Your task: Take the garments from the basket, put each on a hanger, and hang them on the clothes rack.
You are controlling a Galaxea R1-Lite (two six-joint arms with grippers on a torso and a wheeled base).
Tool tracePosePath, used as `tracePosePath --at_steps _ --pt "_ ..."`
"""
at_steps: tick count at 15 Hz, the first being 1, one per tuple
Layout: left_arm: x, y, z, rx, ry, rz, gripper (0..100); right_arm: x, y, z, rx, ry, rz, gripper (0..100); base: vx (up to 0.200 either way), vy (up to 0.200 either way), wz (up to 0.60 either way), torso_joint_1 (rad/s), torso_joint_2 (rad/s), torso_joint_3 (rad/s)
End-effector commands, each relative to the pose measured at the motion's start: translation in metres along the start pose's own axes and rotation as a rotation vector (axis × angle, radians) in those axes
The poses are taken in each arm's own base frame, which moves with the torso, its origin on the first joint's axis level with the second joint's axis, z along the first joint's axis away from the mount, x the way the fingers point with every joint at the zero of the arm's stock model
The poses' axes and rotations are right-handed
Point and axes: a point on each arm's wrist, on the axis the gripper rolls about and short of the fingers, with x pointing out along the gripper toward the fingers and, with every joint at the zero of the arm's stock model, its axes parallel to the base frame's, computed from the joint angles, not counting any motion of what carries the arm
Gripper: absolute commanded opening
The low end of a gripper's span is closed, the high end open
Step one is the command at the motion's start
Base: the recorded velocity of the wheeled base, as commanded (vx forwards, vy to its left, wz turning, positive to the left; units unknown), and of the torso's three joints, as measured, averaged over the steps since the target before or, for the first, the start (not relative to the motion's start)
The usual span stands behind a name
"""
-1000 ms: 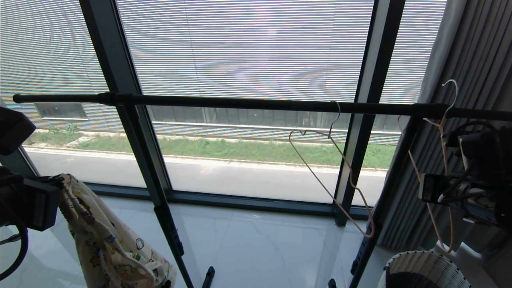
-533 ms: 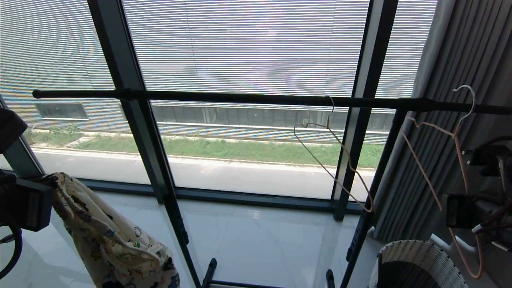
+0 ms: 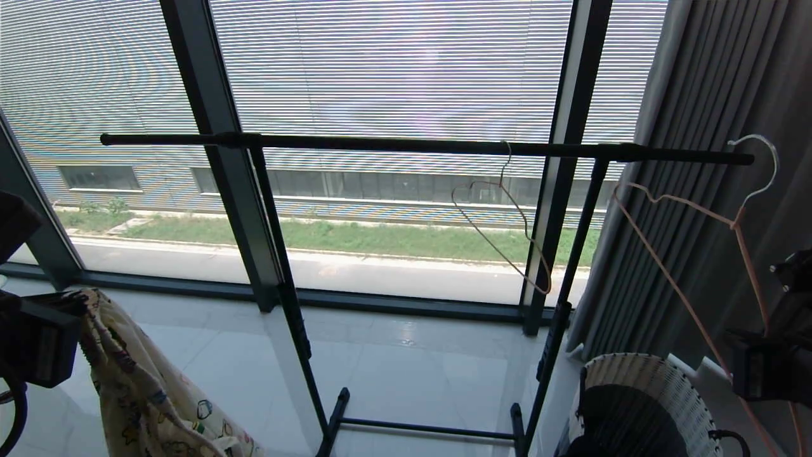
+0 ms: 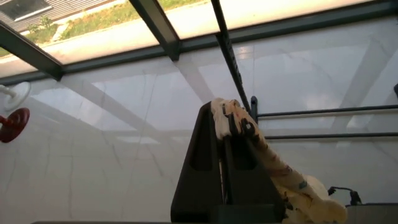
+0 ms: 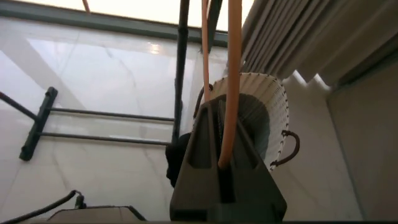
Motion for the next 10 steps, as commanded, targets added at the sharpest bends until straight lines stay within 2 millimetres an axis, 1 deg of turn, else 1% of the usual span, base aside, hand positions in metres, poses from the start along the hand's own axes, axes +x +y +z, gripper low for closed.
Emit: tracePosePath --at_steps 1,2,3,5,7,9,10 --pt "-0.011 -0.003 -0.008 0.007 -0.028 -0.013 0 -0.020 0.009 0.006 -0.037 -0.051 0.165 0 0.000 0.000 0.00 0.000 0.00 0.000" --pt "-0.012 -0.005 -0.008 0.010 -0.037 -0.024 0 -0.023 0.011 0.007 -0.053 -0.051 0.214 0 0.000 0.000 0.00 0.000 0.00 0.000" --pt "-0.011 -0.008 -0.003 0.018 -0.083 -0.053 0 -0.029 0.019 0.006 -0.096 -0.036 0.361 0 0.000 0.000 0.00 0.000 0.00 0.000" --pt "0.001 -0.015 0.010 0.035 -0.131 -0.088 0 -0.029 0.025 0.001 -0.154 0.014 0.513 0 0.000 0.000 0.00 0.000 0.00 0.000" --pt "0.018 -0.021 0.025 0.040 -0.170 -0.099 0 -0.029 0.027 -0.006 -0.246 0.087 0.644 0 0.000 0.000 0.00 0.000 0.00 0.000" --pt "0.031 -0.025 0.037 0.027 -0.187 -0.106 0 -0.031 0.028 -0.012 -0.351 0.116 0.728 0 0.000 0.000 0.00 0.000 0.00 0.000" --pt "0.034 -0.027 0.041 0.009 -0.197 -0.115 0 -0.032 0.029 -0.014 -0.374 0.122 0.750 0 0.000 0.000 0.00 0.000 0.00 0.000"
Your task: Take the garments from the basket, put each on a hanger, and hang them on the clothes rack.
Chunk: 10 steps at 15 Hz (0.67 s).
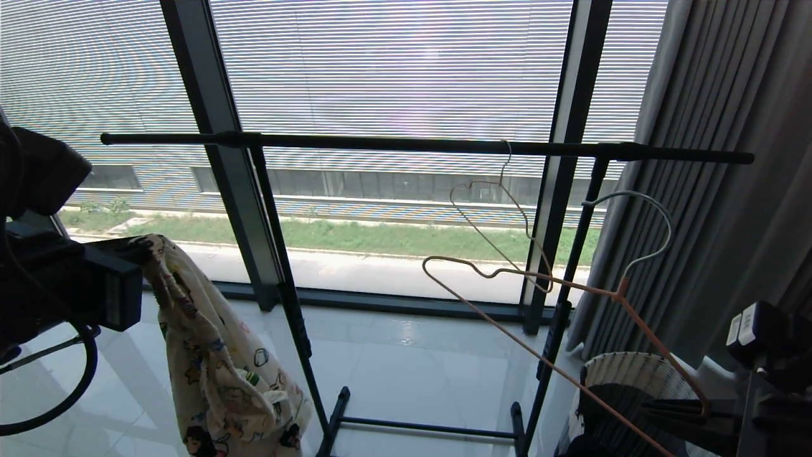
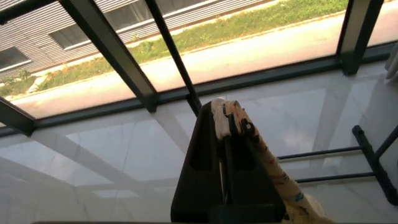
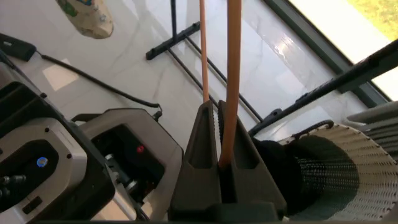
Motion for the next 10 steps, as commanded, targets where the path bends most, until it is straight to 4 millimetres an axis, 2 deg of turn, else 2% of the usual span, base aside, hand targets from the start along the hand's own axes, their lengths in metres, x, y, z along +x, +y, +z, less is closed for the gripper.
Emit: tracePosePath --at_steps 1,4,7,10 --pt "0.025 -0.012 0.008 -0.043 0.010 -0.051 0 0.004 0.008 -0.005 -0.039 0.028 0.072 0 0.000 0.000 0.00 0.000 0.00 0.000" --pt "0.041 -0.030 0.012 -0.091 0.027 -0.056 0 0.012 0.024 -0.004 -0.092 0.047 0.180 0 0.000 0.000 0.00 0.000 0.00 0.000" --pt "0.067 -0.051 0.014 -0.101 0.020 0.003 0 0.034 0.037 0.007 -0.126 0.004 0.234 0 0.000 0.000 0.00 0.000 0.00 0.000" --pt "0.071 -0.062 0.020 -0.107 0.008 -0.022 0 0.054 0.042 0.016 -0.132 -0.014 0.242 0 0.000 0.000 0.00 0.000 0.00 0.000"
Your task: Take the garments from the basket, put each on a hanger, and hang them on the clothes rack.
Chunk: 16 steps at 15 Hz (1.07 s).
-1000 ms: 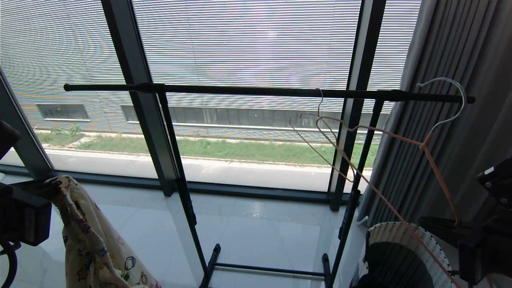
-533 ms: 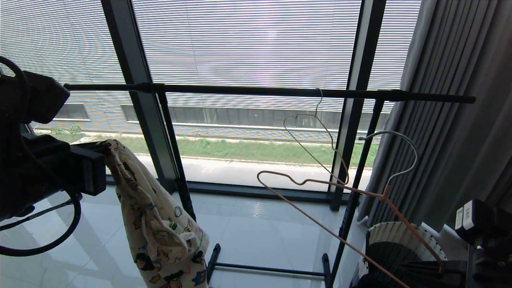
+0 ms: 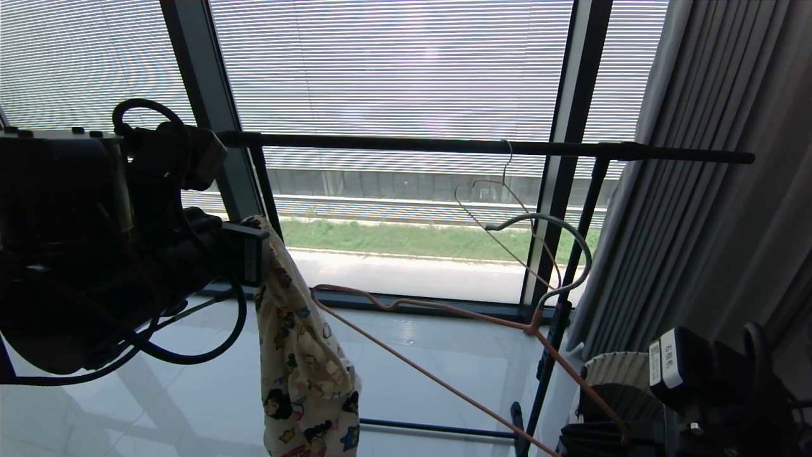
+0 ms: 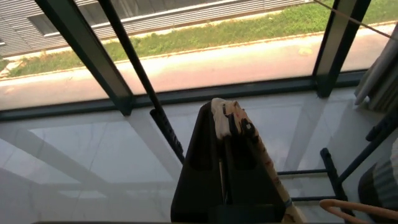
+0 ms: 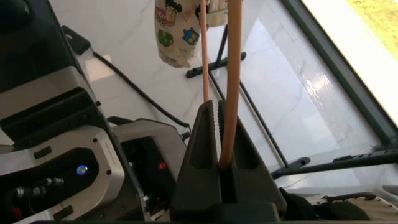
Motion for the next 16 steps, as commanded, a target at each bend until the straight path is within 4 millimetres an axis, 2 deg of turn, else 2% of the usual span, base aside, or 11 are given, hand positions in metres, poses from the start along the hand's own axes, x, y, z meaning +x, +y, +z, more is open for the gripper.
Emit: tracePosePath --at_steps 1,3,8,16 --pt "0.011 -0.009 0.000 0.006 0.019 -0.012 0 0.020 -0.001 0.004 0.001 0.042 0.008 0 0.000 0.000 0.00 0.000 0.00 0.000" --pt "0.016 -0.011 -0.003 0.003 0.040 0.018 0 0.024 -0.001 0.008 0.000 0.039 0.008 0 0.000 0.000 0.00 0.000 0.00 0.000" --pt "0.014 -0.018 -0.003 -0.008 0.036 0.006 0 0.028 -0.002 0.007 0.005 0.053 0.003 0 0.000 0.000 0.00 0.000 0.00 0.000" --pt "0.007 -0.038 0.004 0.009 0.011 -0.041 0 0.065 -0.009 0.031 0.086 0.004 -0.062 0 0.000 0.000 0.00 0.000 0.00 0.000"
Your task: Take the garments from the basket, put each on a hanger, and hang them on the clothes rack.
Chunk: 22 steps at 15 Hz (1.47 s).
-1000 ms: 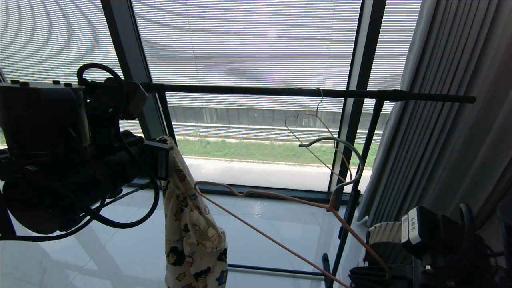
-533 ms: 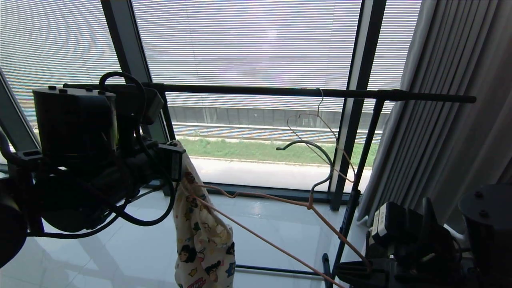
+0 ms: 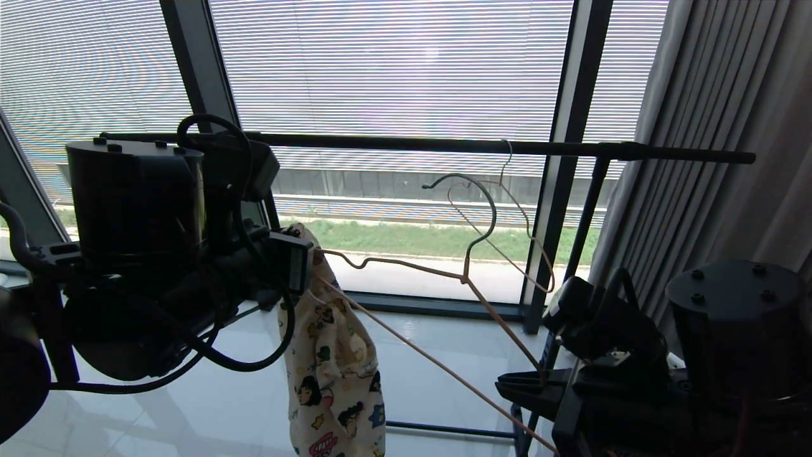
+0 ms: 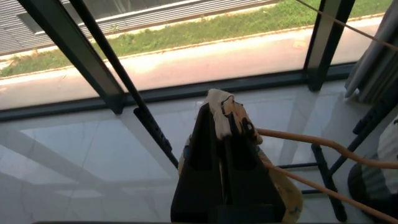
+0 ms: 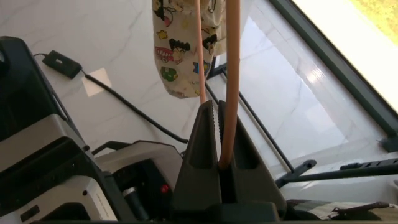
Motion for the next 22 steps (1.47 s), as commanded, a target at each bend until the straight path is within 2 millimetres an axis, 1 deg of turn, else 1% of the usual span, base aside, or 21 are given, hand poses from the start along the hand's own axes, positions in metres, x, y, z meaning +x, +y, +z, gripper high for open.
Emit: tracePosePath --at_steps 1,3,7,8,9,10,12,15,19,21,22 --pt "-0.001 -0.009 0.005 0.001 -0.016 -0.021 0 0.015 0.000 0.001 0.002 0.020 0.002 0 0.000 0.000 0.00 0.000 0.00 0.000" --pt "-0.002 -0.015 0.011 -0.022 -0.034 -0.042 0 0.021 0.006 0.004 -0.003 0.018 0.021 0 0.000 0.000 0.00 0.000 0.00 0.000" --pt "-0.002 -0.010 0.013 -0.024 -0.040 -0.026 0 0.020 0.009 0.003 -0.007 0.024 0.017 0 0.000 0.000 0.00 0.000 0.00 0.000" --pt "-0.007 -0.011 0.015 -0.027 -0.054 -0.039 0 0.023 0.009 0.004 -0.004 0.024 0.012 0 0.000 0.000 0.00 0.000 0.00 0.000" --pt "-0.015 -0.021 0.019 -0.026 -0.076 -0.091 0 0.027 0.009 0.004 0.001 0.029 0.011 0 0.000 0.000 0.00 0.000 0.00 0.000" --pt "-0.019 -0.025 0.021 -0.026 -0.087 -0.111 0 0.029 0.009 0.003 0.006 0.035 0.010 0 0.000 0.000 0.00 0.000 0.00 0.000" --pt "-0.033 -0.044 0.031 -0.028 -0.129 -0.202 0 0.038 0.013 0.007 0.014 0.034 0.022 0 0.000 0.000 0.00 0.000 0.00 0.000" --pt "-0.043 -0.059 0.032 -0.032 -0.140 -0.270 0 0.045 0.017 0.012 0.023 0.028 0.023 0 0.000 0.000 0.00 0.000 0.00 0.000" --pt "-0.045 -0.057 0.029 -0.029 -0.135 -0.265 0 0.046 0.015 0.012 0.054 0.028 -0.007 0 0.000 0.000 0.00 0.000 0.00 0.000" --pt "-0.046 -0.056 0.030 -0.033 -0.141 -0.265 0 0.047 0.016 0.013 0.060 0.008 -0.016 0 0.000 0.000 0.00 0.000 0.00 0.000" --pt "-0.046 -0.056 0.031 -0.032 -0.143 -0.268 100 0.047 0.016 0.014 0.063 0.003 -0.017 0 0.000 0.000 0.00 0.000 0.00 0.000"
